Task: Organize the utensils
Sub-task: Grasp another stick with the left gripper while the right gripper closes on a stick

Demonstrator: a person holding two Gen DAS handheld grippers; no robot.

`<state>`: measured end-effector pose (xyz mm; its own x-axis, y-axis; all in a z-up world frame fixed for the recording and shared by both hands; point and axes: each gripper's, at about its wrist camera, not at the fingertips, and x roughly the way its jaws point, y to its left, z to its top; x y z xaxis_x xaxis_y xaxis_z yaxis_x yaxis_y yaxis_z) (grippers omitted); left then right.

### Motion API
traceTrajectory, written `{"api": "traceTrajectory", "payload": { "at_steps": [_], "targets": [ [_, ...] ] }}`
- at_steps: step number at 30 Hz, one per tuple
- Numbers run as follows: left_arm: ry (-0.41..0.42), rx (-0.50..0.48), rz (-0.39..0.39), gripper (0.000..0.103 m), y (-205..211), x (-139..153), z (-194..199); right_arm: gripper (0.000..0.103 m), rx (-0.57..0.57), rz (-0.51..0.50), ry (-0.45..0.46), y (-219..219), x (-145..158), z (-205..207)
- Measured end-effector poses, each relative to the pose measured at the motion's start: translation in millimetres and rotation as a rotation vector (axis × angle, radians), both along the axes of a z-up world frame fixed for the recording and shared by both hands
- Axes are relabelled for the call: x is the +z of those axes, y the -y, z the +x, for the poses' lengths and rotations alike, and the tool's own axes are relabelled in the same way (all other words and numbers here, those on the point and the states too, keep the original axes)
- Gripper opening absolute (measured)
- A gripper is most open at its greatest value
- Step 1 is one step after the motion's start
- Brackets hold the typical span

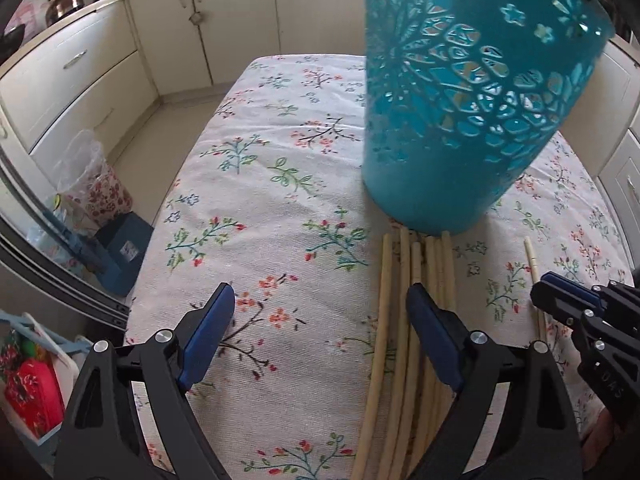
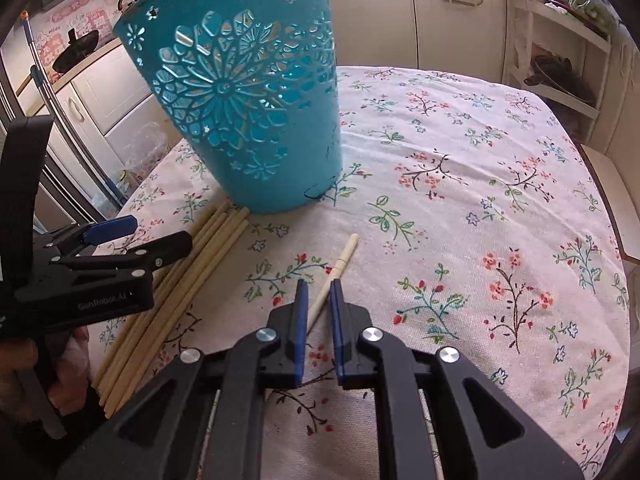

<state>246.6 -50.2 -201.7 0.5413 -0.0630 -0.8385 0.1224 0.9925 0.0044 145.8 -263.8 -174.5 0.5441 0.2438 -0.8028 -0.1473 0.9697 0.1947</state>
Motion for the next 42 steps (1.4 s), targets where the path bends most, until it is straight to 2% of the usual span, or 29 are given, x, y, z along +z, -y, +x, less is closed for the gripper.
{"api": "traceTrajectory", "payload": {
  "at_steps": [4,11,16,21,22,24,28,32,42],
  "targets": [
    [0.0,0.001,-0.002,0.084,-4.2,2.0,2.0,0.012,-0.01,0.019,-0.001,1.9,0.4,0.5],
    [-0.025,-0.005,0.002,0.074,-1.6,-0.4,16.5,0.012,-0.009,0.012,-0.001,-0.1,1.0,3.6],
    [-0.022,-0.041,0.042,0.066,6.3,0.1,20.1,0.012,0.008,-0.006,-0.011,-2.6,1.1,7.9],
    [-0.028,-0.045,0.035,0.043,6.5,2.9,19.4,0.011,0.029,-0.012,-0.036,3.1,2.2,13.7],
    [-0.029,-0.049,0.03,0.034,8.2,3.5,19.3,0.011,0.024,0.0,-0.043,5.0,1.9,15.1],
    [-0.031,-0.068,0.014,0.007,13.5,4.7,18.5,0.011,0.068,-0.029,-0.042,-2.6,2.3,15.5],
    [-0.038,-0.031,-0.053,0.005,2.2,5.3,16.7,0.01,0.168,-0.101,-0.05,-17.4,5.7,15.8],
    [-0.073,-0.029,-0.115,0.006,-13.2,4.2,15.9,0.011,0.139,-0.081,-0.09,-7.1,5.1,21.5],
    [-0.072,-0.059,-0.029,0.006,-0.9,6.4,17.2,0.01,0.14,-0.066,-0.129,-8.5,5.6,26.1]
  ]
}}
